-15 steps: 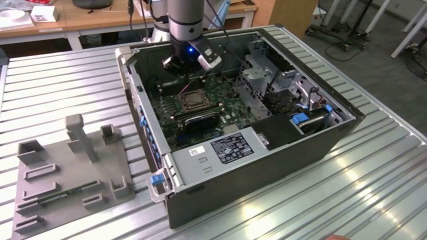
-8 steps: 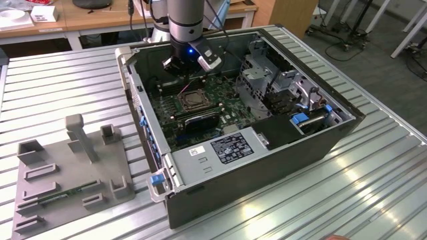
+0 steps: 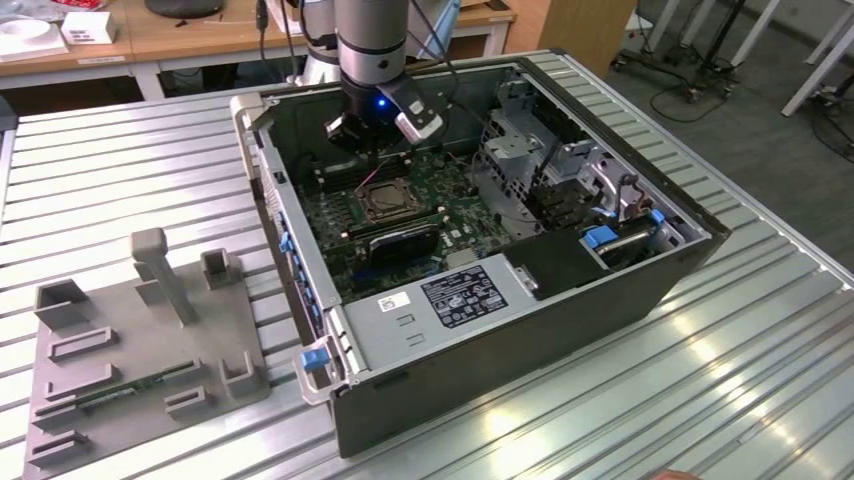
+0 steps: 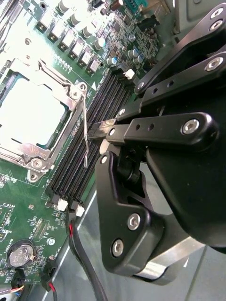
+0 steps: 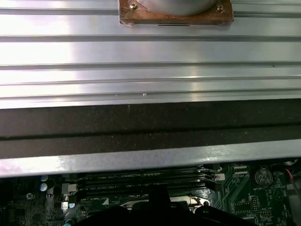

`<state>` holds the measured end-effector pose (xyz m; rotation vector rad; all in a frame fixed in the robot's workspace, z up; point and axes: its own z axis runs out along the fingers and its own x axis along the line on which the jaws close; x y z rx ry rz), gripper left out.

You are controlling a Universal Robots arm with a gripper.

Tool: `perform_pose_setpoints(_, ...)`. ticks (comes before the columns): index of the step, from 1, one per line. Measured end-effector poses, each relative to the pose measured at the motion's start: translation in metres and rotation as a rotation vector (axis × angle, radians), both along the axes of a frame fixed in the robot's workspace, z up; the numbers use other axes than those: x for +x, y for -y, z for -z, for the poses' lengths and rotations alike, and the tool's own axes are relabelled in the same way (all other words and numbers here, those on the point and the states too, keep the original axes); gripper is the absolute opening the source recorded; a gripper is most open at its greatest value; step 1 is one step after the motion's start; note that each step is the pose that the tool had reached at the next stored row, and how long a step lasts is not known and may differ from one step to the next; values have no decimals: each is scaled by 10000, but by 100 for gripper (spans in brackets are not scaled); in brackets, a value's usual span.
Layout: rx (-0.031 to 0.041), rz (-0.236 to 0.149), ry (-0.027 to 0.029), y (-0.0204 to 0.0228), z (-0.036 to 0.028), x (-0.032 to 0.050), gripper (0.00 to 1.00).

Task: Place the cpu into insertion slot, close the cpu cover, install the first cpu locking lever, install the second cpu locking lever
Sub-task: 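Install the first cpu locking lever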

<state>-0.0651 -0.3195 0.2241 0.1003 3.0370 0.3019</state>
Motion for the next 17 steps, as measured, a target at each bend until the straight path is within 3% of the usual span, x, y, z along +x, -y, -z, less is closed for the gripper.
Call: perform_pose_setpoints(17, -3, 1, -2, 20, 11, 0, 10)
